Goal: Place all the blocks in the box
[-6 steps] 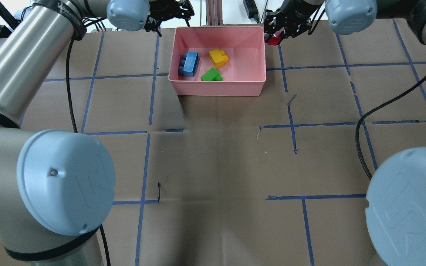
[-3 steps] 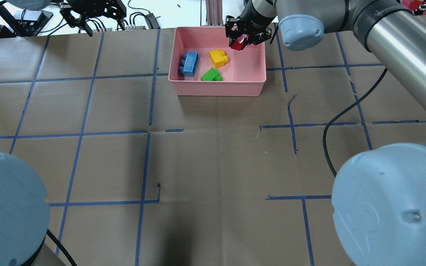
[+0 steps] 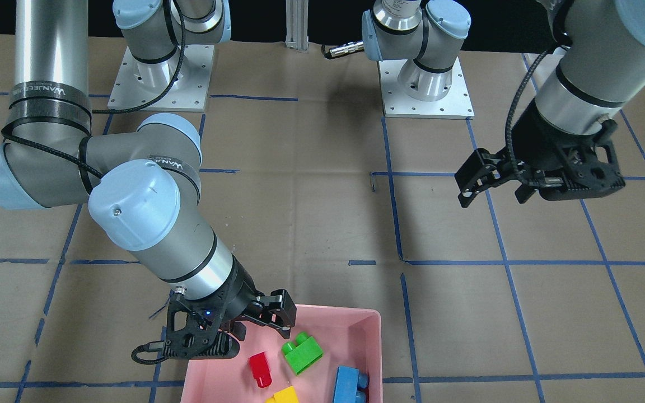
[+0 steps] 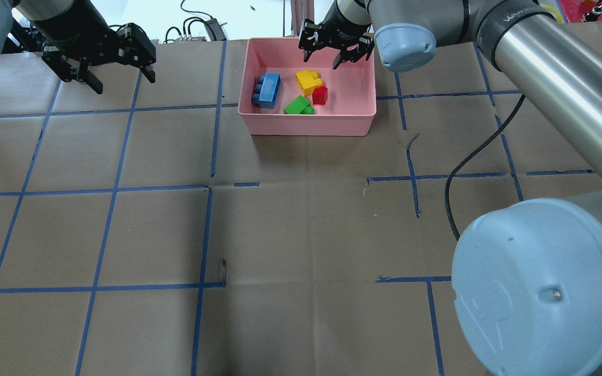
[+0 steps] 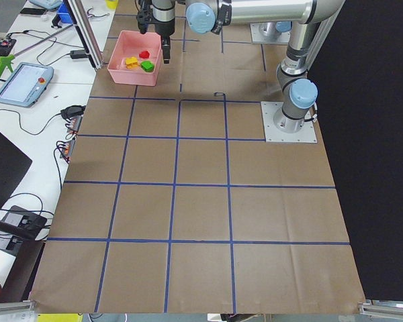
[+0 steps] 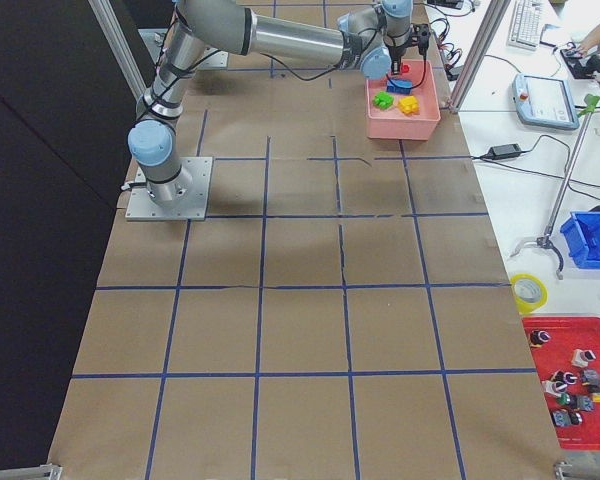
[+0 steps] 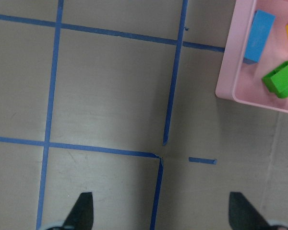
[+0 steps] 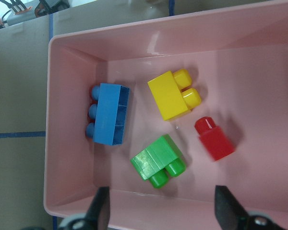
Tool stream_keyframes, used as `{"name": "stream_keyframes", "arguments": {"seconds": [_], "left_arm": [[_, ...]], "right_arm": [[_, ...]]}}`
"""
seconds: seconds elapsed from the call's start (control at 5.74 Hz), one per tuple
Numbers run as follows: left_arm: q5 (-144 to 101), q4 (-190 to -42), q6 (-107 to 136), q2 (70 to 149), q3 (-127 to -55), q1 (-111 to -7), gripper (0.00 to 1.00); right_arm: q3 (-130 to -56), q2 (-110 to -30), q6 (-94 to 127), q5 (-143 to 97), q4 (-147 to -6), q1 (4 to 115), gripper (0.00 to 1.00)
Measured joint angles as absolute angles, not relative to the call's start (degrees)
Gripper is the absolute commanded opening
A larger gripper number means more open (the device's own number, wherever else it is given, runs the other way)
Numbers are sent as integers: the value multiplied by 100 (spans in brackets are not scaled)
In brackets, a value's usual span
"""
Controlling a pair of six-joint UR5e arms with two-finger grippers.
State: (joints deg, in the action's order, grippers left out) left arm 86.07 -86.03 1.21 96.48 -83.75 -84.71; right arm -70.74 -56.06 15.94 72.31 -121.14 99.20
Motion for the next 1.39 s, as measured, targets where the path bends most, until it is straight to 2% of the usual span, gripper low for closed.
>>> {"name": "stream_keyframes", "arguments": {"seconds": [0.35,0.7,1.05,1.39], "left_arm": [[8633,-8852,68,9168,-8579,-8873,100],[8979,-8903,-320,9083,-8588,-8910,100],[9032,-8899,-394,9080,-8587,-8895,100],[9029,-8896,-452,9085,-8587,-8825,100]], "right_arm": [[-7181,-5893,1204,7252,-11585,9912,100],[-7503,-6685,204,7415,-9826,9789,100],[-7886,-7449,-170,8352,-9403,9733,100],[-8583,-8247,-110,9051,-9386,9731,100]]}}
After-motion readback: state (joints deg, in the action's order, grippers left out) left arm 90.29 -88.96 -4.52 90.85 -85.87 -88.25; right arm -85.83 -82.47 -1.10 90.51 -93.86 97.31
